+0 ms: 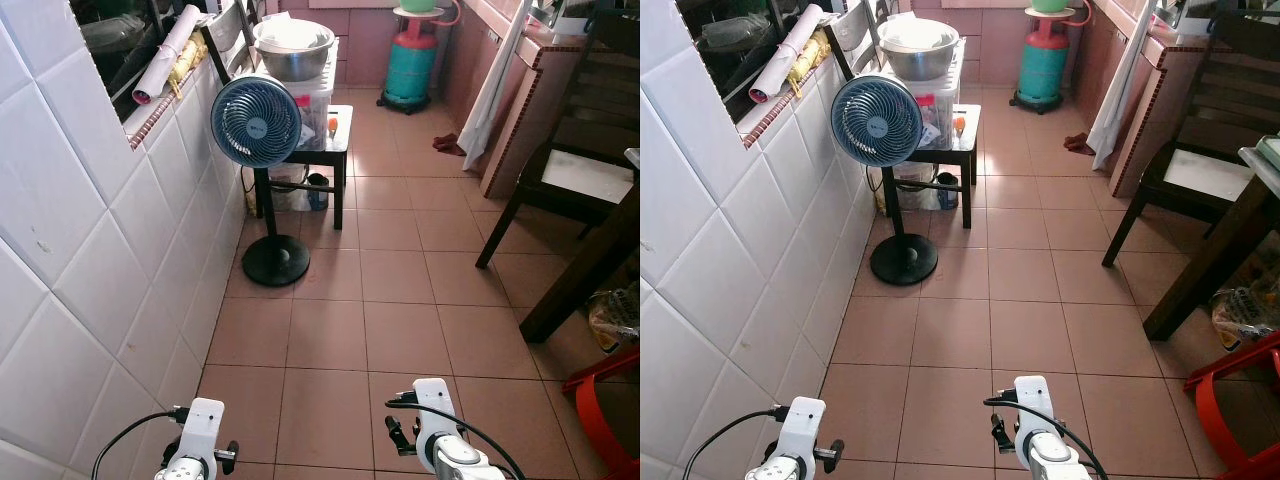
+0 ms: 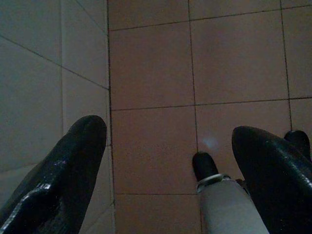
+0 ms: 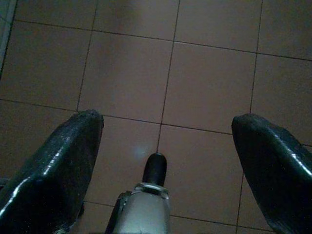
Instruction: Setting the table
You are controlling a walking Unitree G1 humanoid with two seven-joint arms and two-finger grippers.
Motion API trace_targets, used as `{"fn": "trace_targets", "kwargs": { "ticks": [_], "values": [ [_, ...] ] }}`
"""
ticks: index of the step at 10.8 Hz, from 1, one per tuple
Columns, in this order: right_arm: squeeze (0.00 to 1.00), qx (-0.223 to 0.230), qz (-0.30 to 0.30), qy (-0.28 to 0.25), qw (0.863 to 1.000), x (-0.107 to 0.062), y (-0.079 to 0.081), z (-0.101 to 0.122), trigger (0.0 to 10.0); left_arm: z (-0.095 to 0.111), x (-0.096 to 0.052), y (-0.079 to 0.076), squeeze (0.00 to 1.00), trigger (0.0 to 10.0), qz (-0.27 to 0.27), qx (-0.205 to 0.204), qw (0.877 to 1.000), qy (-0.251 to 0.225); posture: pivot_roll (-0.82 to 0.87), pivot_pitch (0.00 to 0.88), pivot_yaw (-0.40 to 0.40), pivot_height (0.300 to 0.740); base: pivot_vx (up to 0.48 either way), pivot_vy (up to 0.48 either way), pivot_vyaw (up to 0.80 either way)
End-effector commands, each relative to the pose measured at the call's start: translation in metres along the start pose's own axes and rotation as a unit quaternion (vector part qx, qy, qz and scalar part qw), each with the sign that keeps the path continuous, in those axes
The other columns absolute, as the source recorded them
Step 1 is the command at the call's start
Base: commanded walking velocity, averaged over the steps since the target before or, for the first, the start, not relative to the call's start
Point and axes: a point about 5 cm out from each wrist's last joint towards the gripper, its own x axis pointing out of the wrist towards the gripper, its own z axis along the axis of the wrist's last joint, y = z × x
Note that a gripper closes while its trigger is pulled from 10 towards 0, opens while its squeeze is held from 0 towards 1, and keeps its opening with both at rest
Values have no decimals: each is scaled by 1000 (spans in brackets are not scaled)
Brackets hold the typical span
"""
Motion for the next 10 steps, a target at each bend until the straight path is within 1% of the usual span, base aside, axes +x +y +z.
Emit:
{"fn": "trace_targets", "kwargs": {
  "ticks": [1, 4, 5, 6, 7, 9, 10],
  "values": [
    [0, -24, 34, 15, 999, 5, 27, 17, 10000, 40, 6, 4, 0, 10000, 1, -149, 987, -51, 1, 0, -1, 740, 0, 0, 0],
    [0, -25, 34, 14, 999, 5, 27, 17, 10000, 38, 6, 3, 0, 10000, -1, -150, 988, -49, -2, 0, 2, 740, 0, 0, 0],
    [0, 19, 36, -10, 999, 6, 24, 30, 10000, 47, 7, -1, 0, 10000, -12, -140, 989, -50, -41, 0, 21, 740, 0, 0, 0],
    [0, 22, 35, -10, 999, 6, 24, 31, 10000, 47, 7, -2, 0, 10000, -14, -134, 990, -49, -43, 0, 22, 740, 0, 0, 0],
    [0, 12, 38, -11, 999, 6, 24, 32, 10000, 46, 7, -2, 0, 10000, -14, -133, 990, -48, -44, 0, 22, 740, 0, 0, 0],
    [0, 15, 37, -11, 999, 6, 24, 34, 10000, 47, 7, -1, 0, 10000, -15, -139, 989, -47, -45, 0, 24, 740, 0, 0, 0],
    [0, 16, 33, -28, 999, 6, 20, 40, 10000, 49, 7, 3, 0, 10000, -15, -127, 990, -53, -44, 0, 28, 740, 0, 0, 0]
  ]
}}
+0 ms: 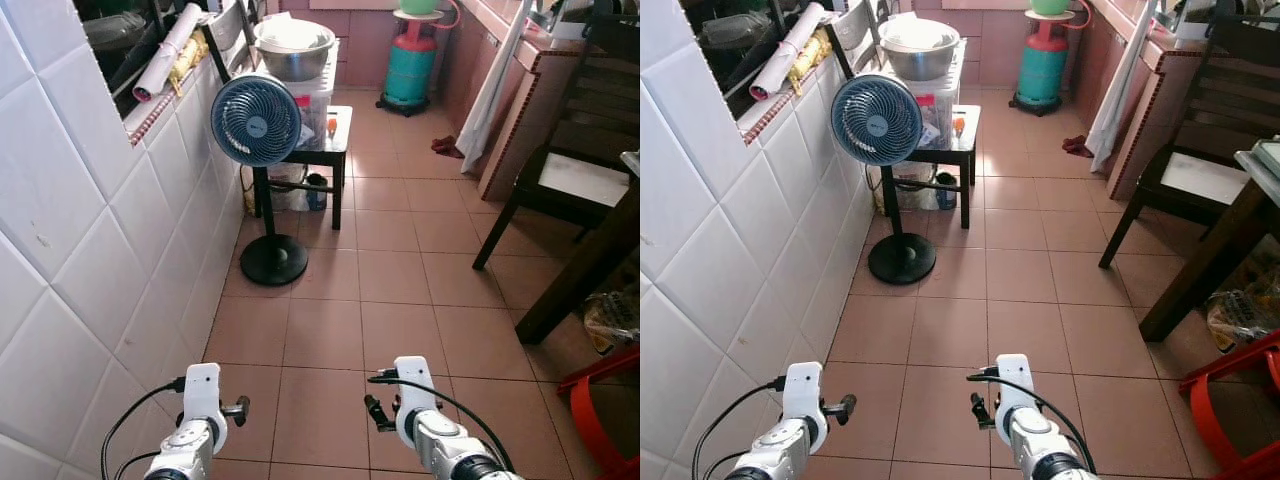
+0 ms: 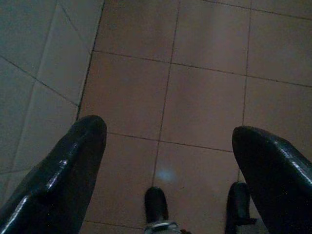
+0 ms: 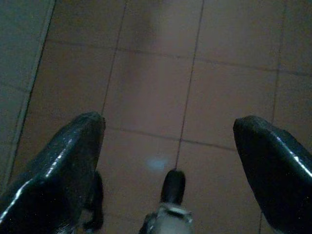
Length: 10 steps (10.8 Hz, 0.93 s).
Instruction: Setting the table
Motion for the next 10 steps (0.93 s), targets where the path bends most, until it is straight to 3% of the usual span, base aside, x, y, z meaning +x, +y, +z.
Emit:
{"fn": "trace_targets", "kwargs": {
  "ticks": [1, 3, 4, 6, 7, 9, 10],
  "values": [
    [0, 3, 3, -36, 999, 0, -4, 16, 10000, 9, 0, 4, 0, 10000, -10, 18, 1000, -19, -47, 0, 33, 740, 0, 0, 0],
    [0, 12, 31, -122, 992, -3, -14, 53, 10000, 41, -2, 8, 0, 10000, -67, 70, 989, -109, -43, 0, 34, 740, 0, 0, 0],
    [0, -28, 41, -155, 987, -5, -14, 66, 10000, 47, -7, 18, 0, 10000, -85, 128, 978, -138, -49, 0, 38, 740, 0, 0, 0],
    [0, -35, 58, -218, 974, -12, -16, 81, 10000, 47, -14, 31, 0, 10000, -83, 135, 974, -164, -52, 0, 39, 740, 0, 0, 0],
    [0, -24, 63, -257, 964, -20, -20, 88, 10000, 51, -22, 28, 0, 10000, -96, 148, 962, -207, -38, 9, 32, 740, 0, 0, 0],
    [0, -64, 35, -314, 947, -38, -34, 94, 10000, 64, -42, 24, 0, 10000, -80, 120, 947, -287, -42, 31, 25, 740, 0, 0, 0],
    [0, -30, 23, -314, 949, -47, -44, 84, 10000, 67, -53, 20, 0, 10000, -77, 112, 938, -319, -45, 49, 22, 740, 0, 0, 0]
  ]
}}
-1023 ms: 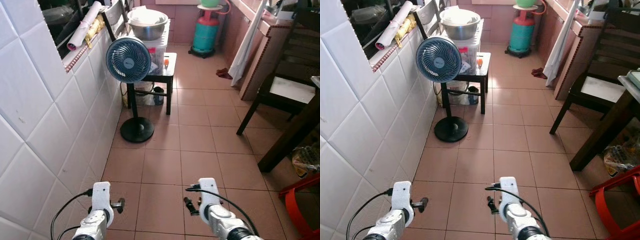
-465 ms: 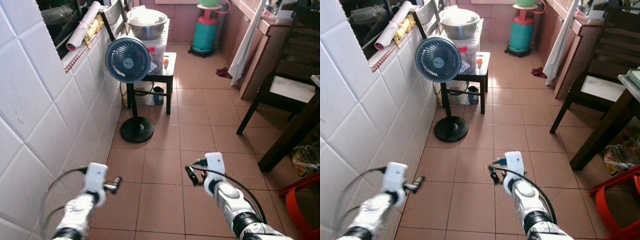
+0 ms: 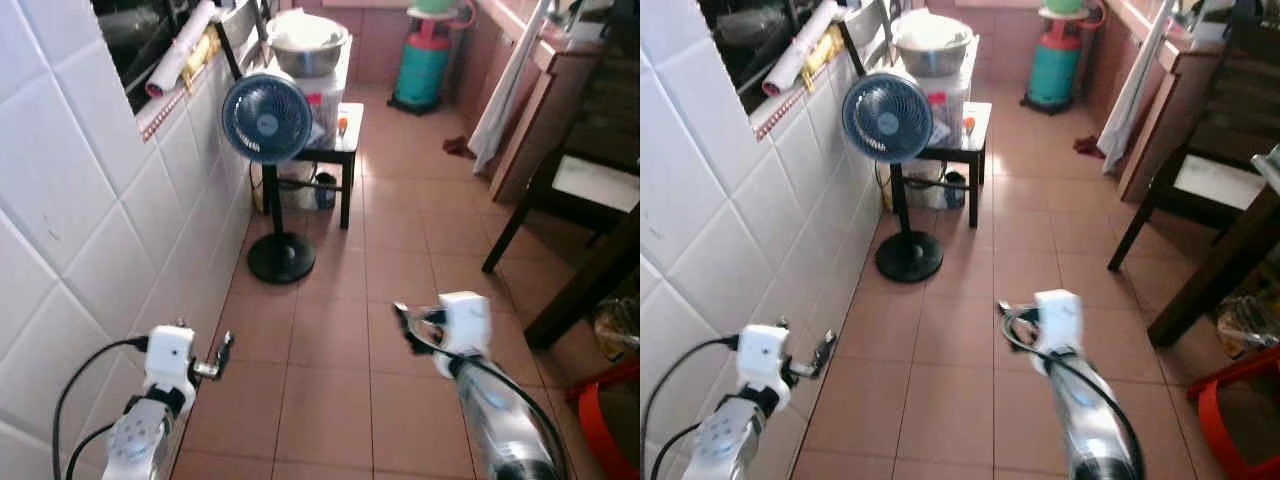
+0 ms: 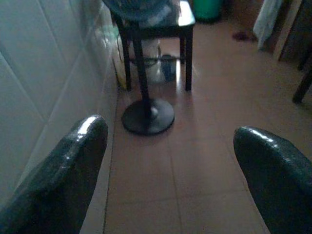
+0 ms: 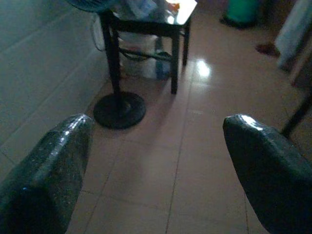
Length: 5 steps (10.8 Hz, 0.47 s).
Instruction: Setting the table
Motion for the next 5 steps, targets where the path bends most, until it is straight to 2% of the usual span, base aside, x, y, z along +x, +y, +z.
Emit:
{"fn": "trace_targets", "kwargs": {
  "ticks": [1, 3, 5],
  "values": [
    [0, 20, -5, 4, 1000, -9, -1, -2, 10000, 1, -5, -1, 0, 10000, 16, -15, 1000, 0, -51, 59, 22, 740, 0, 0, 0],
    [0, 16, 21, 6, 1000, -28, 12, -4, 10000, 12, -16, -11, 0, 10000, 18, -11, 1000, -12, -67, 101, 45, 740, 0, 0, 0],
    [0, 10, 37, -4, 999, -40, 16, 2, 10000, 19, -22, -25, 0, 10000, -9, 4, 1000, -22, -95, 130, 62, 740, 0, 0, 0]
  ]
}}
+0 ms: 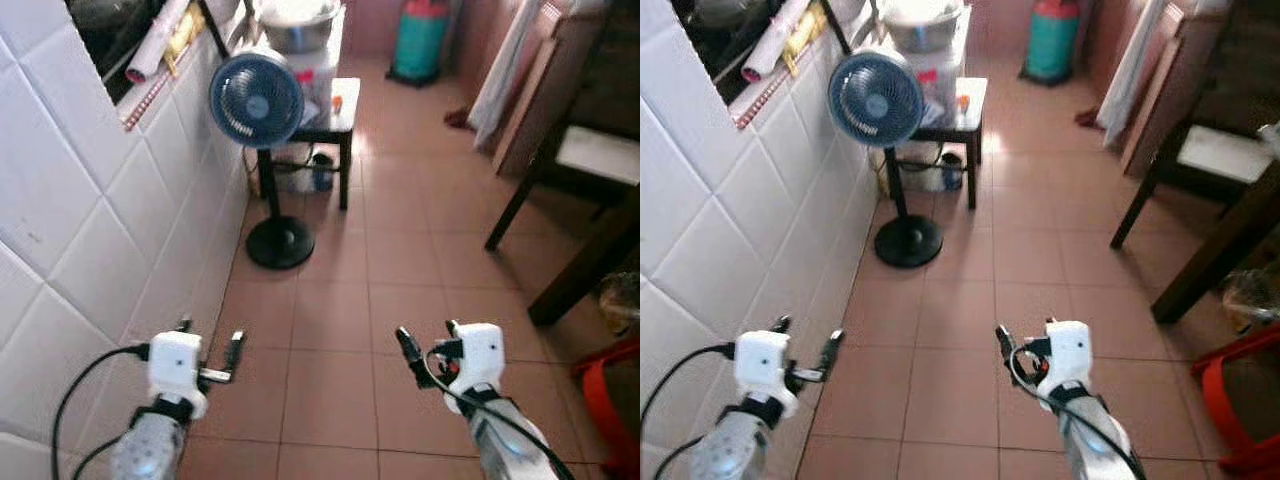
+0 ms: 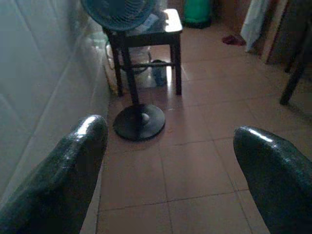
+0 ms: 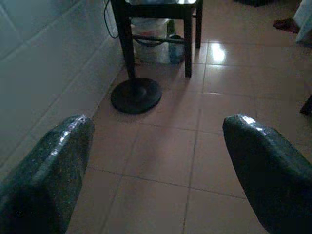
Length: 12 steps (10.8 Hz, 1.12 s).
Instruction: Setting the table
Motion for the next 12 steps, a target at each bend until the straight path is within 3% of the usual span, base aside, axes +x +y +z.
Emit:
{"fn": "trace_targets", "kwargs": {
  "ticks": [1, 4, 6, 9, 11, 12],
  "values": [
    [0, 1, 2, 2, 1000, -4, -1, 2, 10000, 0, -2, -1, 0, 10000, 0, 7, 1000, 5, -104, 122, 61, 740, 0, 0, 0],
    [0, 15, 33, -9, 999, 8, 23, 24, 10000, 20, 10, -5, 0, 10000, -3, -6, 1000, -2, -60, 90, 24, 740, 0, 0, 0],
    [0, 18, 46, 3, 999, 19, 27, 24, 10000, 22, 17, -5, 0, 10000, 26, 5, 1000, -7, -39, 72, 47, 740, 0, 0, 0],
    [0, 32, 34, 5, 999, 24, 32, 25, 10000, 29, 25, 9, 0, 10000, 58, 9, 998, -9, -46, 37, 63, 740, 0, 0, -800],
    [0, 36, 30, -5, 999, 31, 35, 33, 10000, 33, 33, -2, 0, 10000, 46, -4, 999, -11, -59, 54, 48, 740, 0, 0, -800],
    [0, 23, 42, -1, 999, 30, 38, 31, 10000, 33, 36, 0, 0, 10000, 58, -45, 997, -16, -67, 57, 58, 740, 0, 0, -800]
  ]
}}
